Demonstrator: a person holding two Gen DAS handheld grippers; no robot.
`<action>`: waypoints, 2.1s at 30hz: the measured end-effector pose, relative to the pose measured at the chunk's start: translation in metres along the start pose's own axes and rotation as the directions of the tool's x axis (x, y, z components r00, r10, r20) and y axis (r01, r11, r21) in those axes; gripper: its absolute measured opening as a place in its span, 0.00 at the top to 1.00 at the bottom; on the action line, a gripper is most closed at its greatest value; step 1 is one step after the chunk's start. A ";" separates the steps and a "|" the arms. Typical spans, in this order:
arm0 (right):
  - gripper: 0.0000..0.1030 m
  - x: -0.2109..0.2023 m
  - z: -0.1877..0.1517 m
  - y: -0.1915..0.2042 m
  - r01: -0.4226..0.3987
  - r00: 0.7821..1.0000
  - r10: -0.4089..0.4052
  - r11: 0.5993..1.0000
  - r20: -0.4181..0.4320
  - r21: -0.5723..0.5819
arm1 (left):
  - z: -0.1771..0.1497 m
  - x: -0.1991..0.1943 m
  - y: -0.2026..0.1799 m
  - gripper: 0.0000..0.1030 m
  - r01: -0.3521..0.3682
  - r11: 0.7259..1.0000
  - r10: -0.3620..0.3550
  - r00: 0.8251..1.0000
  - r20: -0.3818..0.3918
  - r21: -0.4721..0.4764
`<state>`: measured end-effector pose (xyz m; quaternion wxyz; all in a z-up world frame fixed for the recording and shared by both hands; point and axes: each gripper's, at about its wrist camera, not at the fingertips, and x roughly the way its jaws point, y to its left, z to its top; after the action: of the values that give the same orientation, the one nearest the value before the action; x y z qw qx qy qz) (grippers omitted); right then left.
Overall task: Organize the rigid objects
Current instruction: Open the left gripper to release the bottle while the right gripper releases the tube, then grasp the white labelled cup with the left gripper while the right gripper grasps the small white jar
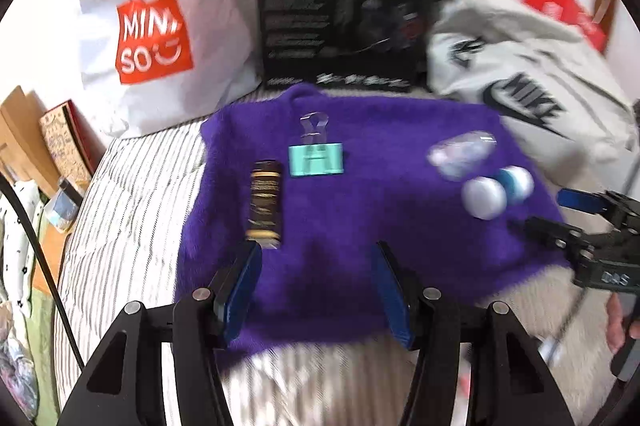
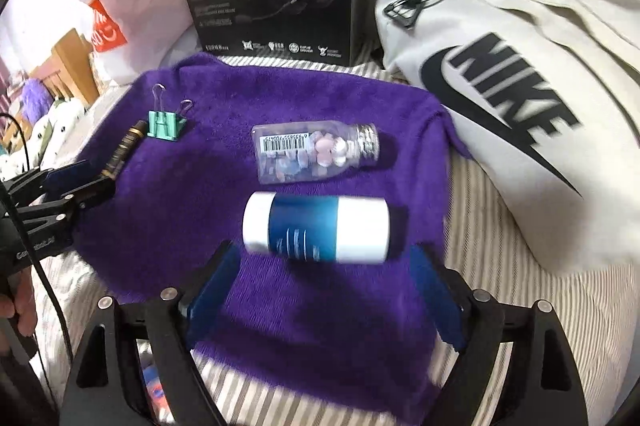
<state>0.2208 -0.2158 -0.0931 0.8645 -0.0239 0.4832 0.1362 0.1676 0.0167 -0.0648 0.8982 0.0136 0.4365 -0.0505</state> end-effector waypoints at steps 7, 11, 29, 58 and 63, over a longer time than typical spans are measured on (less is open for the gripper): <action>0.13 -0.051 -0.040 -0.004 0.026 0.999 -0.031 0.994 0.041 0.103 | -0.046 -0.036 -0.027 0.47 0.120 0.993 -0.120 0.993 -0.005 0.022; 0.13 -0.072 -0.068 -0.014 0.029 0.998 -0.037 0.982 0.040 0.185 | -0.070 -0.034 -0.039 0.47 0.127 0.992 -0.127 0.991 -0.046 0.004; 0.13 -0.110 -0.127 -0.016 -0.056 0.997 0.043 0.970 0.059 0.238 | -0.103 -0.014 -0.053 0.48 0.013 0.999 -0.009 0.995 -0.096 0.043; 0.59 -0.046 -0.142 0.039 0.044 0.998 -0.042 0.998 0.048 -0.038 | -0.120 -0.021 -0.049 0.73 0.029 0.999 -0.026 0.998 -0.065 0.046; 0.77 -0.050 -0.140 0.038 0.002 0.999 0.000 0.999 0.038 -0.033 | -0.120 -0.028 -0.041 0.73 0.027 0.999 -0.026 0.998 -0.054 0.022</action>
<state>0.0701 -0.2145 -0.1220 0.8732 -0.0360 0.4641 0.1442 0.0521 -0.0136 -0.1167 0.8851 0.0197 0.4602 -0.0669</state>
